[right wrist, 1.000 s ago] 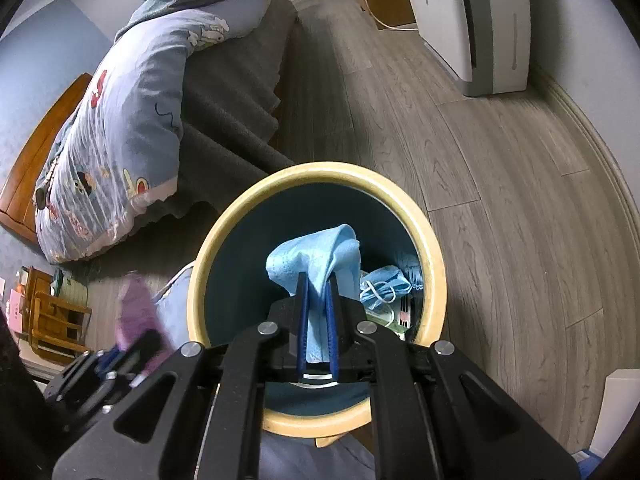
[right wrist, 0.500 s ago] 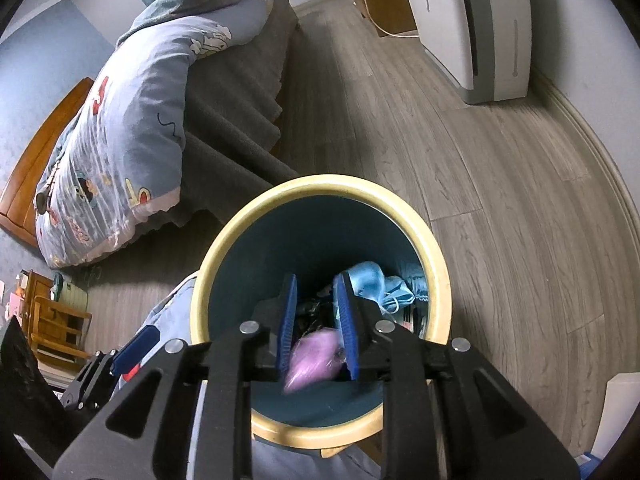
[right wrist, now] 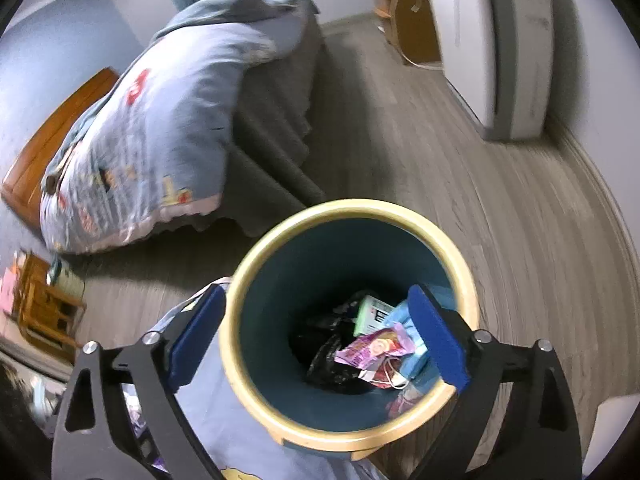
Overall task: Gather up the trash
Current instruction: 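Open both grippers to drop the mask and pink wrapper into the bin, then move both grippers back over the remaining trash on the cushion, then grasp the purple spray bottle with the right gripper while the left gripper grasps the blue blister pack, then carry the spray bottle and blister pack over the teal bin with both grippers, then open both grippers to drop the spray bottle and blister pack into the bin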
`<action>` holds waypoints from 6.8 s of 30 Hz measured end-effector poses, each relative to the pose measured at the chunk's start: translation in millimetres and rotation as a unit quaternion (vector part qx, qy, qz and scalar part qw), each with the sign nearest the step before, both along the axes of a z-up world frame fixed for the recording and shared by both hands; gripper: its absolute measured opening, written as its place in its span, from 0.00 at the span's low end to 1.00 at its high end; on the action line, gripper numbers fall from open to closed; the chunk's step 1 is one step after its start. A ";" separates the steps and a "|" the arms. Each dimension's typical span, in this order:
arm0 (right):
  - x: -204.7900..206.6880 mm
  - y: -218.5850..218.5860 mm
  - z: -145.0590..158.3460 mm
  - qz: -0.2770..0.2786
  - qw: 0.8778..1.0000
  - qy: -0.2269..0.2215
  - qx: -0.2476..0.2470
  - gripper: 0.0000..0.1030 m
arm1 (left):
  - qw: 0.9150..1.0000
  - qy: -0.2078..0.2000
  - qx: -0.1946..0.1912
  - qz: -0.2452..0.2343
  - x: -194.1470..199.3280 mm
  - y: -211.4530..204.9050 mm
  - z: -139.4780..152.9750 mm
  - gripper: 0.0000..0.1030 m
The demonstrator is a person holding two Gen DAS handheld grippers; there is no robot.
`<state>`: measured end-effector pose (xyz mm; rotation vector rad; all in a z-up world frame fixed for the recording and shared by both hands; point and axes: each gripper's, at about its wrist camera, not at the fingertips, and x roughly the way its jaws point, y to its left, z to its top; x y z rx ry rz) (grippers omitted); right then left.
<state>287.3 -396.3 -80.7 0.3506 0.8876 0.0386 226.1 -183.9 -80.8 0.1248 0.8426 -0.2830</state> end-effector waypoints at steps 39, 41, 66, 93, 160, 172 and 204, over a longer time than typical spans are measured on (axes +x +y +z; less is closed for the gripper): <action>-64.9 310.9 -73.0 0.414 0.893 0.043 -0.169 0.77 | 0.977 0.084 0.031 0.192 -98.0 288.0 -45.2 0.93; -65.0 313.2 -77.5 0.427 0.892 0.054 -0.141 0.71 | 0.977 0.089 0.019 0.192 -98.3 290.8 -48.4 0.93; -83.0 361.2 -122.0 0.519 0.829 0.119 -0.169 0.32 | 0.972 0.194 0.035 0.125 -99.1 276.3 -108.5 0.92; -77.8 345.9 -130.7 0.499 0.836 0.142 -0.179 0.33 | 0.959 0.231 -0.033 0.161 -92.5 293.0 -119.4 0.86; -54.1 153.2 25.7 0.252 0.967 0.025 -0.022 0.31 | 0.999 0.040 0.028 0.024 -77.2 122.4 32.1 0.08; -9.9 3.2 -28.9 0.061 0.994 0.089 0.022 0.31 | 0.998 0.042 -0.022 -0.046 -6.0 -4.8 14.9 0.08; -16.0 32.8 -14.6 0.085 0.994 0.064 -0.022 0.58 | 0.999 0.040 0.002 -0.006 -14.6 41.7 1.4 0.60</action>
